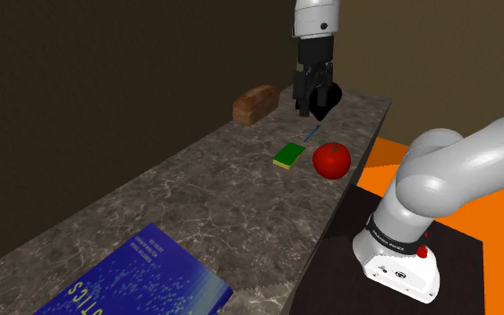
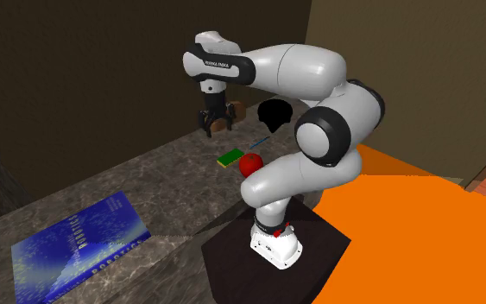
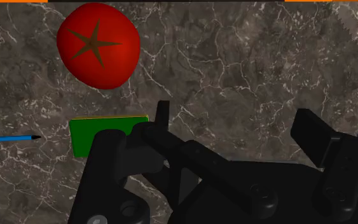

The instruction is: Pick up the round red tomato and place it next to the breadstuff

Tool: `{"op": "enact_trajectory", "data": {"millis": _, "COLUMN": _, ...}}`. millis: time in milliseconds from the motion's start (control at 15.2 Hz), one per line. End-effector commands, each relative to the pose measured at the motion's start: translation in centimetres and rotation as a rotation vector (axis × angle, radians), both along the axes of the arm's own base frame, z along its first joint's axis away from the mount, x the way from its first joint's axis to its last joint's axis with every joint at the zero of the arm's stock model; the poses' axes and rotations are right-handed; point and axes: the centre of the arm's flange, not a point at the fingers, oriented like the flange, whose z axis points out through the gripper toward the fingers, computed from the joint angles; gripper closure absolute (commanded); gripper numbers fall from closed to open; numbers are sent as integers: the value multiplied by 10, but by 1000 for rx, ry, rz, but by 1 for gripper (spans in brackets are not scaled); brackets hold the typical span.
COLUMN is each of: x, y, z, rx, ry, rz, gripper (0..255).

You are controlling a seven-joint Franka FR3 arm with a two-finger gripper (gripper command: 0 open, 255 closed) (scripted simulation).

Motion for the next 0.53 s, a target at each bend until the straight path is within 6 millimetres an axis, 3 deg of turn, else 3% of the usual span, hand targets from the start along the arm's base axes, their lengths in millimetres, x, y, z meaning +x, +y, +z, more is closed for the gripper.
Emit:
{"op": "enact_trajectory", "data": {"millis": 0, "x": 0, "y": 0, "z": 0, "rx": 0, "ry": 0, "rz": 0, "gripper": 0}}
{"op": "enact_trajectory", "data": {"millis": 462, "x": -40, "y": -56, "z": -55, "rx": -53, "ry": -84, "rz": 122, "gripper": 0}}
